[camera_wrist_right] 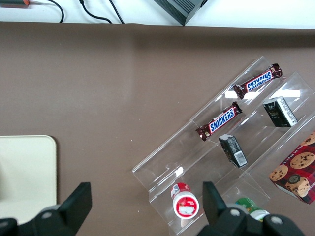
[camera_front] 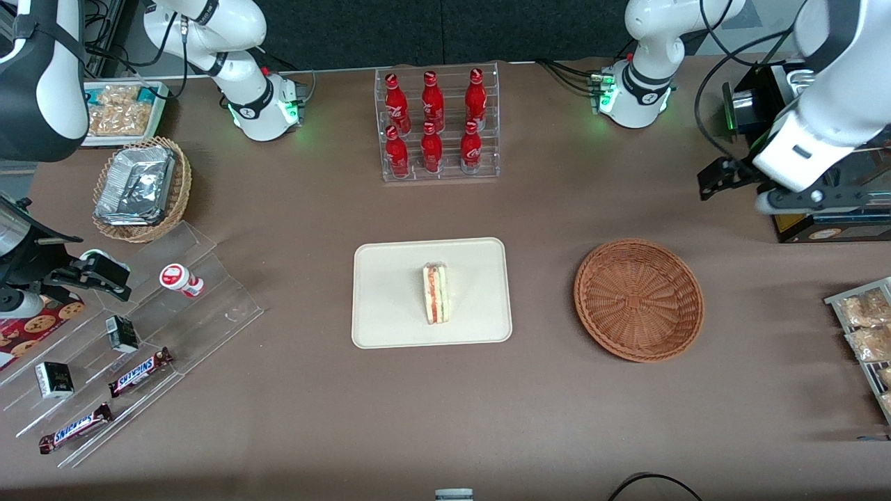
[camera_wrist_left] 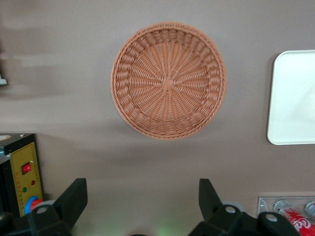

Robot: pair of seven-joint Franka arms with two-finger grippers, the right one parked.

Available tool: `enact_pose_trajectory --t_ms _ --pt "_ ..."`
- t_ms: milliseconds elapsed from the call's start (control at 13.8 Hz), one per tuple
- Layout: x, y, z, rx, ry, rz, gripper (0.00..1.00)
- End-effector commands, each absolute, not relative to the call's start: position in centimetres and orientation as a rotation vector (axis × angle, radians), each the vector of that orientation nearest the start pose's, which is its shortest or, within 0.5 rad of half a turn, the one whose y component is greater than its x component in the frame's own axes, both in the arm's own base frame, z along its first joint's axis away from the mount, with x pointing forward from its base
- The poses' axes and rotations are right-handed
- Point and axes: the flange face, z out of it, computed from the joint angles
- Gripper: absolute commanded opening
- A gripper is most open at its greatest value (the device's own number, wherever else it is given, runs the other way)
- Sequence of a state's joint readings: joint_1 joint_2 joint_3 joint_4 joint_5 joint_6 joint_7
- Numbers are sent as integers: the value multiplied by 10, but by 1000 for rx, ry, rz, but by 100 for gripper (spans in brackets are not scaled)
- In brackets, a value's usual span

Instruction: Place sandwich from basket to tray

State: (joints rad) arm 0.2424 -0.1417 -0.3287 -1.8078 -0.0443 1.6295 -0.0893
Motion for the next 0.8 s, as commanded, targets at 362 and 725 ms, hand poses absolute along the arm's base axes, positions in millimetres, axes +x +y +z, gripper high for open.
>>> enact_pose_trajectory --t_ms 362,725 --pt "512 -63 641 -3139 -57 41 100" --pt "516 -73 639 -3131 -3 40 100"
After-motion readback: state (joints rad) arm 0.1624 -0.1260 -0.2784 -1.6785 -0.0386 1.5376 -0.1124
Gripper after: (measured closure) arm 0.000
